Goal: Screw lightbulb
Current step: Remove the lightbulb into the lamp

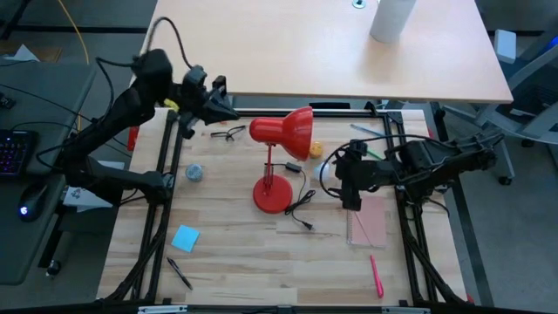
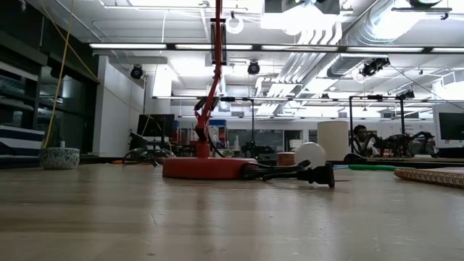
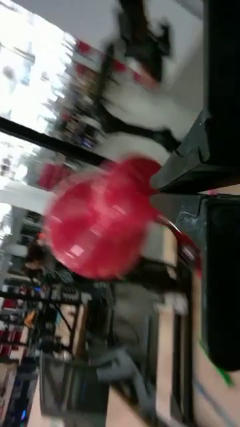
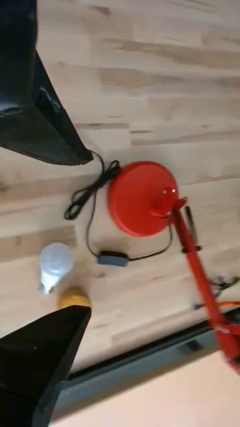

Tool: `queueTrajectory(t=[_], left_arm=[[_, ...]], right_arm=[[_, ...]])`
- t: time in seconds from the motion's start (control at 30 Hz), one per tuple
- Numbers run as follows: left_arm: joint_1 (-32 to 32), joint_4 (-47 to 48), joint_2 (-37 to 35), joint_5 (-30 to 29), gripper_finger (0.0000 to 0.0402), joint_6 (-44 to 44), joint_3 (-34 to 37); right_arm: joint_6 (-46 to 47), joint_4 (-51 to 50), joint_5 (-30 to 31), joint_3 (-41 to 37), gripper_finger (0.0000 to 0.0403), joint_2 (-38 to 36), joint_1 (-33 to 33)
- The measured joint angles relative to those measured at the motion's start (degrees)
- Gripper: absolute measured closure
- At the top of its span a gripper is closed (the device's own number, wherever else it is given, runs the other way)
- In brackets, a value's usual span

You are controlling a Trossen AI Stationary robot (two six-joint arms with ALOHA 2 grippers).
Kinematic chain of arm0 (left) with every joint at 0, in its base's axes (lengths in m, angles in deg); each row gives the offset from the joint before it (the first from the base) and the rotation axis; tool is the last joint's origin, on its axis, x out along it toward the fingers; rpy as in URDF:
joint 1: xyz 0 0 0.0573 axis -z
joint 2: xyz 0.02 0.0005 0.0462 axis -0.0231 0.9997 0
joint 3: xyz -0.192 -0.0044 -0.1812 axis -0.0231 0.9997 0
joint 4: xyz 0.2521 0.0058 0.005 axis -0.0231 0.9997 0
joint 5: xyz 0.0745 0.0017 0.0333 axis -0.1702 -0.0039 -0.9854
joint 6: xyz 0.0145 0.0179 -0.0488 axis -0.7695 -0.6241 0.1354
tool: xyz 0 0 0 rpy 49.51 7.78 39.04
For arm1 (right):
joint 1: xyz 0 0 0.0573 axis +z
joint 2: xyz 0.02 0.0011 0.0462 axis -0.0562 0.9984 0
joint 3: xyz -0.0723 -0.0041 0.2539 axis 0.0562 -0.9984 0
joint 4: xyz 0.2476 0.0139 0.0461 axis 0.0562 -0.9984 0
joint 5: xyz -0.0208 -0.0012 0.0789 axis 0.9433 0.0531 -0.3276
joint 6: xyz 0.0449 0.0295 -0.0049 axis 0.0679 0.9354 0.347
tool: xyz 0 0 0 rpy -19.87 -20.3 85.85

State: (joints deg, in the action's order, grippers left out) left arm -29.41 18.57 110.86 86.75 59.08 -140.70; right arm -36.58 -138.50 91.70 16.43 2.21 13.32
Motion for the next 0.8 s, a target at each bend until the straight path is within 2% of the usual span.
queueTrajectory(t=[0.1,0.23,0.4,0.53,0.67,0.73,0.8], left_arm=[[-1.0,3.1,0.0,-0.1,0.0401,-8.4,3.2],[-1.9,1.3,0.0,-0.1,0.0401,-9.6,11.3],[-1.9,-6.3,0.1,0.0,0.0401,-5.1,24.4],[-1.8,-17.1,0.1,0.9,0.0401,1.0,34.3],[-1.8,-29.5,0.1,1.0,0.0401,7.0,42.5],[-1.8,-34.0,0.0,1.1,0.0402,9.1,45.6],[-1.7,-35.8,0.0,1.1,0.0401,11.5,48.0]], right_arm=[[7.0,-1.5,0.2,0.0,0.0053,0.2,0.0],[22.8,-4.2,0.3,-1.1,0.0053,0.0,-1.9],[40.8,-5.8,-3.9,-9.8,0.0052,-1.6,-4.6],[51.5,-1.1,-12.9,-21.7,0.0052,-3.0,-9.1],[54.2,9.6,-24.9,-33.7,0.0052,-5.1,-18.1],[52.7,15.2,-28.3,-37.4,0.0052,-5.6,-22.7],[50.4,18.2,-28.6,-38.6,0.0052,-5.8,-27.0]])
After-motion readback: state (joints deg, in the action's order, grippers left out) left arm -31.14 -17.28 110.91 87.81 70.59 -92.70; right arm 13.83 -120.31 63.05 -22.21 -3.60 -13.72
